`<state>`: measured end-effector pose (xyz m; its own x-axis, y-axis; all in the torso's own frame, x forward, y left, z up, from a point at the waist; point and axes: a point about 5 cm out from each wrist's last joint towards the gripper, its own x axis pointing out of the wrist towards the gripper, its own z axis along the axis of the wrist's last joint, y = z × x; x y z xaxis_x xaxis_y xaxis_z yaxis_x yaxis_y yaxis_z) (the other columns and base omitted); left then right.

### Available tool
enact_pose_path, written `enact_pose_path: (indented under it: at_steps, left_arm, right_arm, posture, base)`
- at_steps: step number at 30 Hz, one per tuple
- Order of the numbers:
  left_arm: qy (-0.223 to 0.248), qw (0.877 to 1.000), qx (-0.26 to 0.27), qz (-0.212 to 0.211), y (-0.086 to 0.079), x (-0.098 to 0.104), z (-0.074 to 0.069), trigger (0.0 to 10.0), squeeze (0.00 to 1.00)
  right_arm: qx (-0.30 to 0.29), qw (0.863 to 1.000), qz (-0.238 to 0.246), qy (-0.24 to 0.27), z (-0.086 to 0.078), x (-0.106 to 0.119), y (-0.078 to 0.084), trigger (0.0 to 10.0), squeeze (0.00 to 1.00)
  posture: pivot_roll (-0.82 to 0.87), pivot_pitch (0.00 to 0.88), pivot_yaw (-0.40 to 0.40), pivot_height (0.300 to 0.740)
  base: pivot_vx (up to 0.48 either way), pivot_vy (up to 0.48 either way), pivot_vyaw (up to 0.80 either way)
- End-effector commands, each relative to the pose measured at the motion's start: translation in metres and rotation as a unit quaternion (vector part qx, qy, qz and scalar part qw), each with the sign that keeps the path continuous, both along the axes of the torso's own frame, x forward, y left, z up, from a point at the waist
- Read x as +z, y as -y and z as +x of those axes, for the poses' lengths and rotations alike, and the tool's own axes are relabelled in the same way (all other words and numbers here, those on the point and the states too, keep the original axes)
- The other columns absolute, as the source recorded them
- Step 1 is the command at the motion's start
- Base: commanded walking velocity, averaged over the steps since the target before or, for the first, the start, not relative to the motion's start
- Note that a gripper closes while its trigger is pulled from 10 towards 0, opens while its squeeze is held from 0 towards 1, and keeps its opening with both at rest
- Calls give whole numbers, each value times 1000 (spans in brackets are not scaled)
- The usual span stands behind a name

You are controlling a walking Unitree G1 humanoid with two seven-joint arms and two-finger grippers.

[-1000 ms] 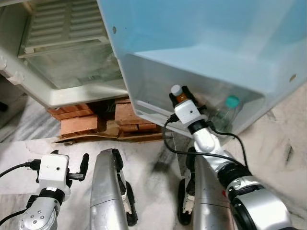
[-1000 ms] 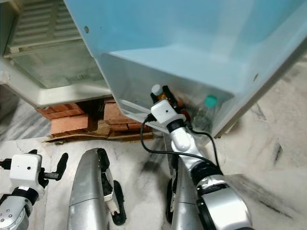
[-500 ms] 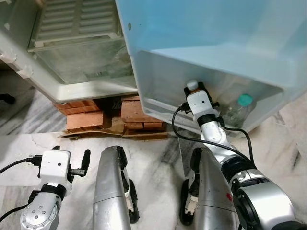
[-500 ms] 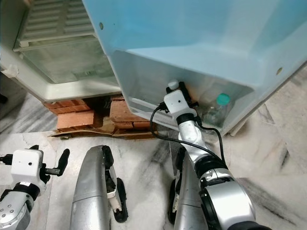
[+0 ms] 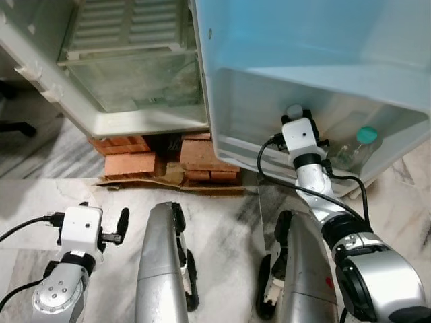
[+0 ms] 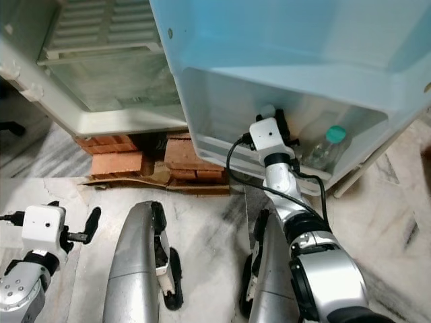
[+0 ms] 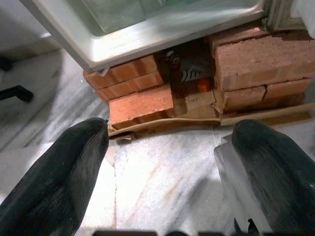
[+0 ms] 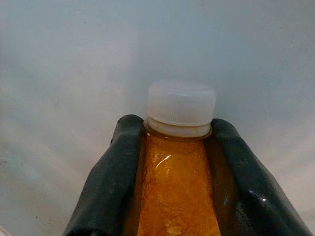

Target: Restocking fridge

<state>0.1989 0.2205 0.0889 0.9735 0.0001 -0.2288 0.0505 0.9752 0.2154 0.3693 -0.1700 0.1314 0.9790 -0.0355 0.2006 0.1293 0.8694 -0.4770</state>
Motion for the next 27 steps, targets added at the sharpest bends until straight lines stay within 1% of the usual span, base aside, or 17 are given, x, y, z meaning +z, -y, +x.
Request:
enact_pose_path:
  at_steps: [1,4,8,16,17,24,25,27]
  left_arm:
    - [-21,1000,2,10,-5,-7,-5,10000,0]
    - [-23,1000,1,11,-5,-7,-5,10000,0]
    - [-23,1000,0,13,-5,-8,-5,10000,0]
    - [-26,1000,-1,12,-6,-12,-3,10000,0]
    - [-26,1000,-1,11,-5,-12,-3,10000,0]
    - [-24,1000,-2,11,-2,-16,0,10000,0]
    - [-24,1000,-3,13,-2,-18,2,10000,0]
    - [-24,1000,-3,14,-1,-19,3,10000,0]
  right_arm:
    - [-109,993,5,-50,-10,-19,47,10000,1000]
    - [-130,990,-4,-50,-9,-16,55,10000,1000]
    - [-150,988,-19,-36,-8,-8,65,10000,1000]
    - [-162,986,-32,-7,-6,6,73,10000,1000]
    - [-165,986,-36,0,-6,9,74,10000,953]
    - [-166,985,-32,25,-4,21,79,10000,957]
    - [-163,986,-26,37,-4,27,80,10000,1000]
    - [-161,986,-21,43,-3,30,81,10000,1000]
  posture:
    - [150,266,97,513]
    - [152,263,98,513]
    - [150,259,99,513]
    - [136,251,94,513]
    - [134,250,94,513]
    - [120,230,89,513]
    - [114,221,86,513]
    - [112,216,84,513]
  base:
    - [0,0,0]
    - [0,0,0]
    - [0,0,0]
    - [0,0,0]
    - [0,0,0]
    - [0,0,0]
    - [0,0,0]
    - [0,0,0]
